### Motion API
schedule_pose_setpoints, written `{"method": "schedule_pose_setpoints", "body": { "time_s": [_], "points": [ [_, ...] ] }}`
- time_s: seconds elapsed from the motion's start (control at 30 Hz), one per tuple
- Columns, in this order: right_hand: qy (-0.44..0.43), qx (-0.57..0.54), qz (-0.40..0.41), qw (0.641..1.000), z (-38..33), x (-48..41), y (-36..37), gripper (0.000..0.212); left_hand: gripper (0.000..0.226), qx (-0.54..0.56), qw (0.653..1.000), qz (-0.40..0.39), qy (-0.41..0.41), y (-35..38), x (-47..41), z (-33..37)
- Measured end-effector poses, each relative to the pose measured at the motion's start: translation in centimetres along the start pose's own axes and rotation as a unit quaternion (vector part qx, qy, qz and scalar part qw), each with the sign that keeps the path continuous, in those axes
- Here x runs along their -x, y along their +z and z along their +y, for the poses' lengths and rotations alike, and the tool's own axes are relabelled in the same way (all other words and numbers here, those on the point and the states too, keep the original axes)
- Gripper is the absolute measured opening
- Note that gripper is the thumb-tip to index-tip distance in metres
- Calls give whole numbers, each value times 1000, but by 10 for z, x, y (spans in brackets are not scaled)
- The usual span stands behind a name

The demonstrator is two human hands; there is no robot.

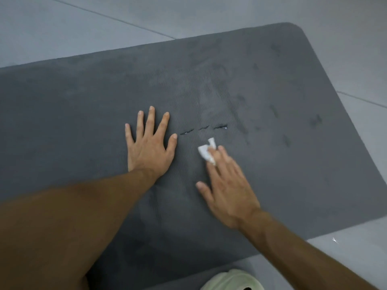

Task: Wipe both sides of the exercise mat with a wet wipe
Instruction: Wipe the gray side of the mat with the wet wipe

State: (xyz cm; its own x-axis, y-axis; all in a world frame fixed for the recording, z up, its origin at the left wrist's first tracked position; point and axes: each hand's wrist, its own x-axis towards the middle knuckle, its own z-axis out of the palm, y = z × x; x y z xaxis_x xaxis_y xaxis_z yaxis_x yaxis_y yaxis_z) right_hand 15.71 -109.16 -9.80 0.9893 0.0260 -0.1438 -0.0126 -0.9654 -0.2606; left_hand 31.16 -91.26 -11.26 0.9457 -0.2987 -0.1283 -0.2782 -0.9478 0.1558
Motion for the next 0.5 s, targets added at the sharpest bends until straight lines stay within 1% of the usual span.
{"method": "schedule_pose_setpoints", "body": {
  "time_s": [0.07,0.13,0.2,0.23,0.27,0.3,0.37,0.43,0.5],
  "points": [
    [-87,8,-48,995,-20,20,1,72,65,1,1000,1,0,0,0,-1],
    [-165,23,-92,982,-33,39,0,71,65,-1,1000,1,2,0,0,-1],
    [-207,33,-103,972,-34,49,1,71,65,-2,1000,4,3,0,1,0],
    [-208,42,-97,972,-29,52,1,70,64,-1,1000,3,2,0,1,1],
    [-194,52,-83,976,-20,52,1,68,64,2,1000,2,0,-1,1,2],
    [-163,60,-64,983,-8,51,1,66,64,5,1000,0,-4,-1,1,3],
    [-63,65,-25,996,25,47,-2,66,63,8,1000,-5,-11,-1,2,6],
    [33,78,3,996,58,45,-7,65,61,9,1000,-7,-19,1,8,18],
    [95,89,17,991,82,45,-12,65,59,10,999,-6,-31,3,13,32]
  ]
}}
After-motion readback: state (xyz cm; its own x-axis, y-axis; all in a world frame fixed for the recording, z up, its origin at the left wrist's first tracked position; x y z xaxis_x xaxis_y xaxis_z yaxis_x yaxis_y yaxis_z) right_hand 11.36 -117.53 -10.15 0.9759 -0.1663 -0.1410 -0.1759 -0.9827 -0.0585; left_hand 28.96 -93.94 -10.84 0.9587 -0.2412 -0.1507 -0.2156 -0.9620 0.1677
